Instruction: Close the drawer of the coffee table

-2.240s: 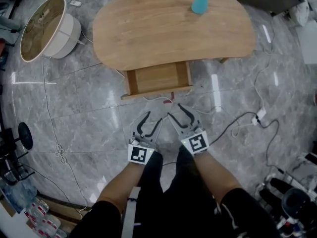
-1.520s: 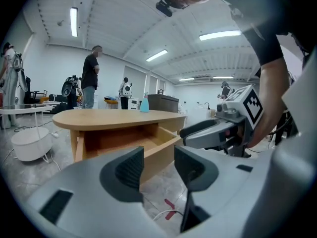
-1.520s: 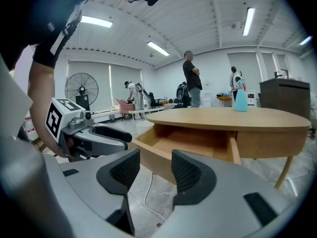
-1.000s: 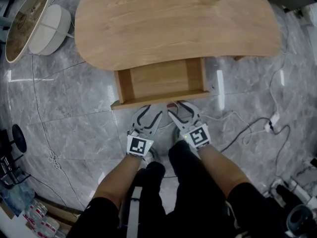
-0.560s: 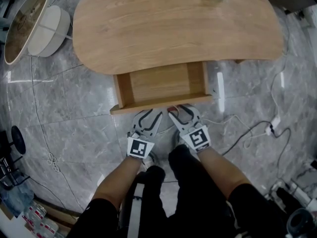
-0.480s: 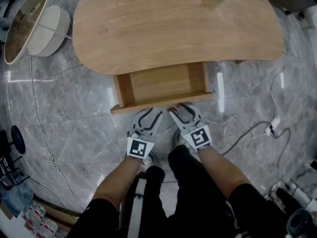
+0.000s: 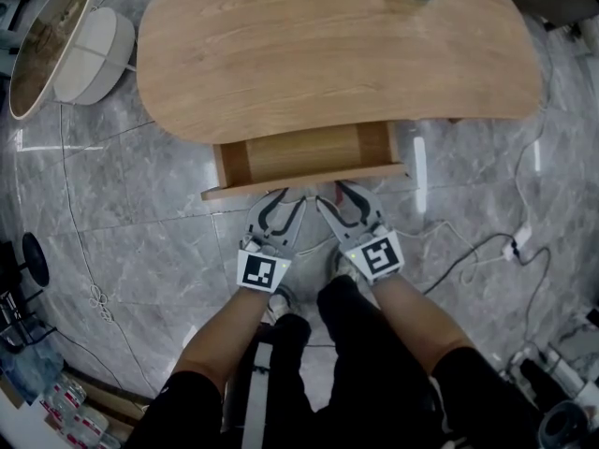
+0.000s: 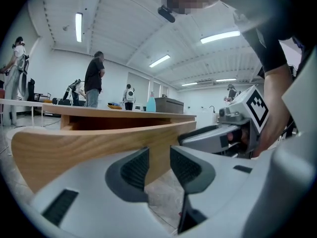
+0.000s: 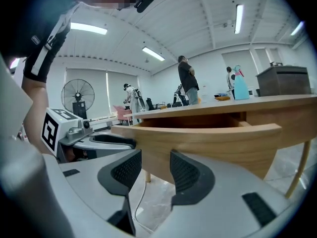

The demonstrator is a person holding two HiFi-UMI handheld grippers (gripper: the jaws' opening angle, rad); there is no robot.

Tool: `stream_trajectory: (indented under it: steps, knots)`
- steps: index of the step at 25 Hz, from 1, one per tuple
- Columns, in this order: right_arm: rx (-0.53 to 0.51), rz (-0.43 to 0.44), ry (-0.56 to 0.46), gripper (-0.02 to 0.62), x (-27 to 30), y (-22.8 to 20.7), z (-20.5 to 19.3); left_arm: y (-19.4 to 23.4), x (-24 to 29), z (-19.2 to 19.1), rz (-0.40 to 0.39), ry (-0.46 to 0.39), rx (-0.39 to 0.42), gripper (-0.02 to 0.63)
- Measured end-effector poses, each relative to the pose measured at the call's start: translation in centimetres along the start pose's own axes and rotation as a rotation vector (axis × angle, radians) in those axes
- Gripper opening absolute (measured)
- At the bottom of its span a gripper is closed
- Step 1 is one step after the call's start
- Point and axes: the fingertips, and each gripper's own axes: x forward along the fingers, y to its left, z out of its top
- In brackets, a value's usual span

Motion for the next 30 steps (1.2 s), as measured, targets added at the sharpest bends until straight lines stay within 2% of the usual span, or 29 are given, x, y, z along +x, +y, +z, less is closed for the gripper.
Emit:
stream_trajectory:
  steps: [3,14,30]
  knots:
    - [-0.001,-0.005,-0.004,0.179,0.5,-0.5,0.2,0.5,0.5,0.2,0.013,-0.004,-0.025,0.130]
    - [-0.004,-0.051,0.006,0.179,3.8,-4.0,0.7,3.7,3.9,1.4,0.070,-0.045,-0.028,0.129]
    - [-0.018,-0.059,-0.034,0.178,8.7,-7.7,2.4,7.8,8.1,2.9,0.092,-0.091,-0.012,0.129]
